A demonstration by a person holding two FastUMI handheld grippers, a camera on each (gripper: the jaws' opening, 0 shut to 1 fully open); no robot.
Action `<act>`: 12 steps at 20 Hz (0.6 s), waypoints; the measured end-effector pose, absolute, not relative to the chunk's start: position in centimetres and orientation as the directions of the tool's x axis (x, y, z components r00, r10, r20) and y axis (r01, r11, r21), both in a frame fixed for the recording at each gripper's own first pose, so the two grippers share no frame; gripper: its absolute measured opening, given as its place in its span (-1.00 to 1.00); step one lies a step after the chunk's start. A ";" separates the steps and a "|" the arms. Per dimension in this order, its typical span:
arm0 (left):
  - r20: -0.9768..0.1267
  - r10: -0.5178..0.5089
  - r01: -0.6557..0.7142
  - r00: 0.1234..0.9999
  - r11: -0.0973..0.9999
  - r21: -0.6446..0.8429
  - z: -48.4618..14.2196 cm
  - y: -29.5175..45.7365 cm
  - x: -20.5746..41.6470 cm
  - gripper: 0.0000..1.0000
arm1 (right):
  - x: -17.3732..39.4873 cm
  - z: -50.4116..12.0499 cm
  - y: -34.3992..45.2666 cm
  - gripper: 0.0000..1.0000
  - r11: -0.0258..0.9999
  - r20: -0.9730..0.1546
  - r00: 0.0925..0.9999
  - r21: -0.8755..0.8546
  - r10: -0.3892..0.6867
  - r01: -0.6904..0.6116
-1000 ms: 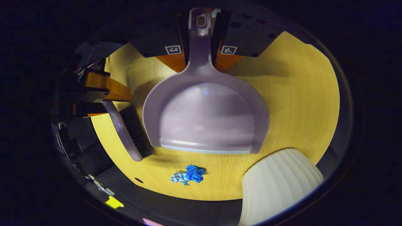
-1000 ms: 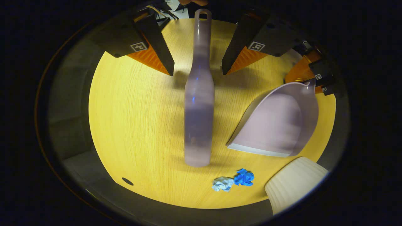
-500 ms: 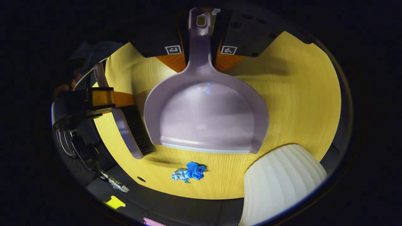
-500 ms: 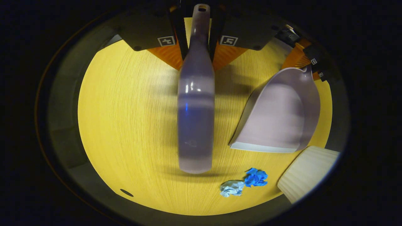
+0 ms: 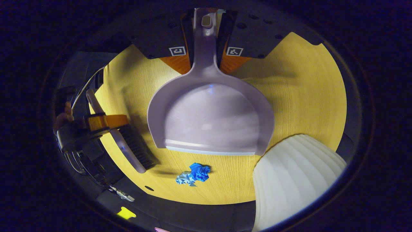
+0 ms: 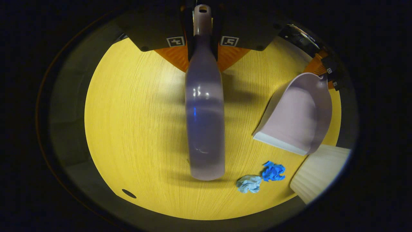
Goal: Pick up the small broom and dustpan from the desktop, sweep the trash into the dustpan with the broom, and then empty the trash into the garbage bin.
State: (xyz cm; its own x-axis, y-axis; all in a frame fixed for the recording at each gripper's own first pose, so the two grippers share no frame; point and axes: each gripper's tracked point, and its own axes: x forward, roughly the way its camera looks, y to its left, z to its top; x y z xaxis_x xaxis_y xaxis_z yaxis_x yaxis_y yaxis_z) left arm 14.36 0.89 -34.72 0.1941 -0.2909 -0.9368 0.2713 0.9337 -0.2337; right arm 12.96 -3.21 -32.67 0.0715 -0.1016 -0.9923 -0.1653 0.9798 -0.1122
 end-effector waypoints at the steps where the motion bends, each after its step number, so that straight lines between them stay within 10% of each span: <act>1: -0.940 -0.288 0.298 0.182 0.927 -0.226 -34.7 1.4 14.4 -0.41 | 14.3 -32.4 -3.8 -0.48 0.976 -0.991 0.075 -0.122 -0.110 -0.182; 12: -0.962 -0.254 0.540 0.100 0.826 -0.162 -34.8 5.1 18.5 -0.42 | 29.3 -33.4 -2.7 -0.49 0.797 -0.970 0.154 -0.244 -0.190 -0.552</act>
